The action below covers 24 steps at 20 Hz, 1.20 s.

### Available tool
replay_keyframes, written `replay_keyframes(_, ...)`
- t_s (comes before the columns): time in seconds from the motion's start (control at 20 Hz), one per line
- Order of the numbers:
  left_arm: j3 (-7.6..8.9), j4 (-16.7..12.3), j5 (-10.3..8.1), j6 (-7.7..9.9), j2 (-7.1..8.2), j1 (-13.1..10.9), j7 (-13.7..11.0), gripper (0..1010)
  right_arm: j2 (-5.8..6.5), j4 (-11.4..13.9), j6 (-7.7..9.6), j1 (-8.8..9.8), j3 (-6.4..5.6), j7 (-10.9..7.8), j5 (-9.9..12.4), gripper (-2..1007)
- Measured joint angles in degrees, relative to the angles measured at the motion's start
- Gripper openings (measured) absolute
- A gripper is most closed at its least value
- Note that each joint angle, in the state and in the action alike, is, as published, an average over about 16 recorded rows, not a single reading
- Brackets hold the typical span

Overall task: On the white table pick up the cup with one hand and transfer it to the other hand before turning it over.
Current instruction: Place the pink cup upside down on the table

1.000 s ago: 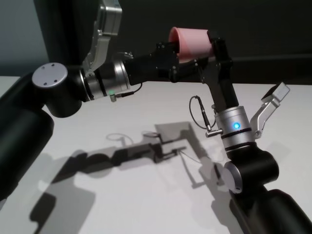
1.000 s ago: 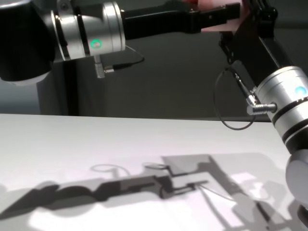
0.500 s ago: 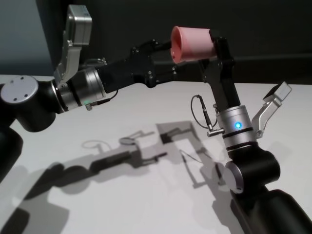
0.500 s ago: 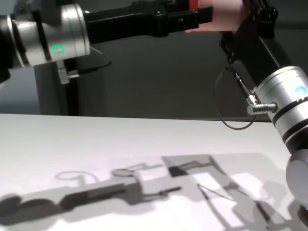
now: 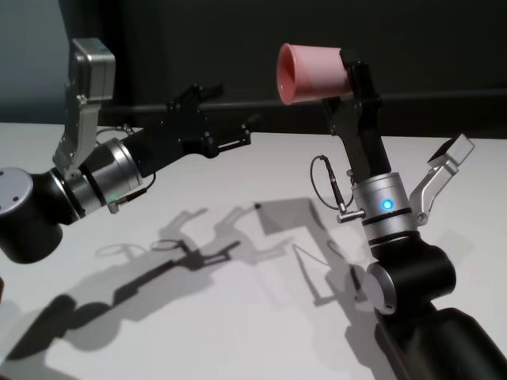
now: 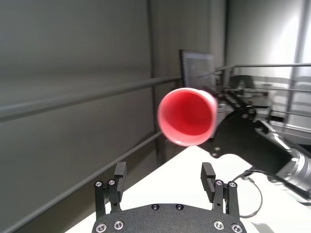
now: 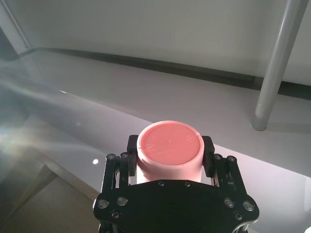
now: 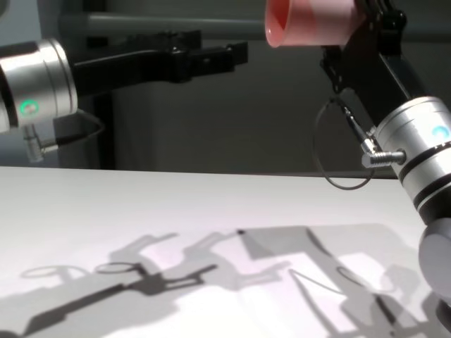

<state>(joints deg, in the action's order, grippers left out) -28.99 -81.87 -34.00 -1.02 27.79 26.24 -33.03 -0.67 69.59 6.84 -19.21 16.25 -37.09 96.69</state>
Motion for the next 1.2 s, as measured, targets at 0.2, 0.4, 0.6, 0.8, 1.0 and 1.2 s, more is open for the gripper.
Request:
replay_keyframes(0.2,2.22,-3.6,1.29,0.87,0.3,-4.7,8.1,1000,0.0,0.0,0.0,0.0,0.0,-0.01,0.0,743)
replay_keyframes(0.4,4.64,-6.5,2.97,1.09,-0.28,-9.2,16.0,1001,0.0,0.0,0.0,0.0,0.0,-0.02,0.0,743)
replay_keyframes(0.6,6.8,-8.4,4.69,0.36,-1.47,-13.1,21.9,1001,0.0,0.0,0.0,0.0,0.0,-0.03,0.0,743)
replay_keyframes(0.8,8.3,-9.1,6.11,-1.09,-2.79,-16.0,25.4,1001,0.0,0.0,0.0,0.0,0.0,-0.03,0.0,743)
replay_keyframes(1.0,8.95,-8.9,7.62,-3.11,-4.33,-17.9,27.5,1001,0.0,0.0,0.0,0.0,0.0,-0.03,0.0,743)
replay_keyframes(1.2,8.98,-7.9,9.07,-5.49,-5.93,-19.0,28.2,1001,0.0,0.0,0.0,0.0,0.0,-0.03,0.0,743)
